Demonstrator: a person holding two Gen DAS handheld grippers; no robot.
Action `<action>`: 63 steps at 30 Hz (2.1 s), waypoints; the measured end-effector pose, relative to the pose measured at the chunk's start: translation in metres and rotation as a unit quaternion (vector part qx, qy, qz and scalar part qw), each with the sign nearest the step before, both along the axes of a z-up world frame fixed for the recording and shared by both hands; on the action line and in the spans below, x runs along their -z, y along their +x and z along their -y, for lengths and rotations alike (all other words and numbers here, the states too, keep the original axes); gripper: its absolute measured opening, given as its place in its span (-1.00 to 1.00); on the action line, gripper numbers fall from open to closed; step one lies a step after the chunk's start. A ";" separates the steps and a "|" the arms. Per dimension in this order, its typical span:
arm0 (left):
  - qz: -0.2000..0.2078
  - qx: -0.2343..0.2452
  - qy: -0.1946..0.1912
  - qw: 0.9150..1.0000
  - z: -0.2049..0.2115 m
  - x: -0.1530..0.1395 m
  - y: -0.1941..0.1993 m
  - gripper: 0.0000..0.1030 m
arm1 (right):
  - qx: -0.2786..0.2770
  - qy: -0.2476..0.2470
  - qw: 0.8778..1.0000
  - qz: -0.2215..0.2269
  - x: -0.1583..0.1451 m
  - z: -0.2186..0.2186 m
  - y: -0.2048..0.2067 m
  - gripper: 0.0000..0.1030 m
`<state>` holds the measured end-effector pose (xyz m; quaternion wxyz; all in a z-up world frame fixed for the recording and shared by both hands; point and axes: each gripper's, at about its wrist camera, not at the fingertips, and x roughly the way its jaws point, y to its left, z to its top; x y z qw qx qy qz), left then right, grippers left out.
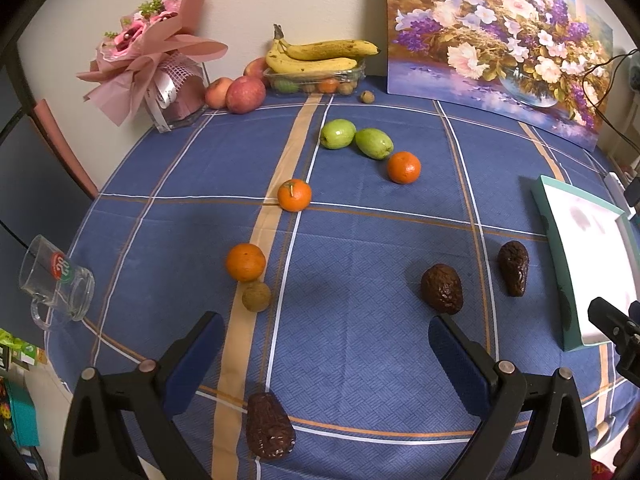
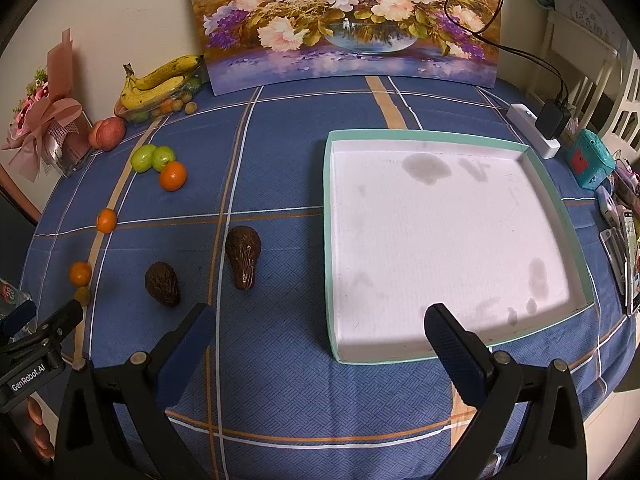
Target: Organize fruits
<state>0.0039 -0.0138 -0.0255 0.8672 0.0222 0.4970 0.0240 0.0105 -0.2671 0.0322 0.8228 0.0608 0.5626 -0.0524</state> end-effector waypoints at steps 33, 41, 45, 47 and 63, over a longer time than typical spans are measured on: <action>0.022 -0.093 -0.048 0.994 -0.083 -0.017 -0.021 1.00 | -0.085 0.027 0.995 0.048 -0.009 -0.037 0.021 1.00; -0.027 -0.063 -0.051 0.996 -0.074 0.014 -0.041 0.98 | -0.123 0.095 0.988 0.024 0.008 -0.058 0.032 0.70; -0.040 -0.058 -0.055 0.996 -0.070 0.027 -0.050 0.92 | -0.139 0.117 0.983 0.004 0.021 -0.068 0.037 0.54; -0.046 -0.055 -0.059 0.996 -0.068 0.033 -0.052 0.89 | -0.155 0.123 0.980 -0.001 0.025 -0.076 0.038 0.53; -0.094 -0.034 -0.087 0.991 -0.062 0.063 -0.059 0.24 | -0.229 0.085 0.969 -0.032 0.056 -0.128 0.048 0.09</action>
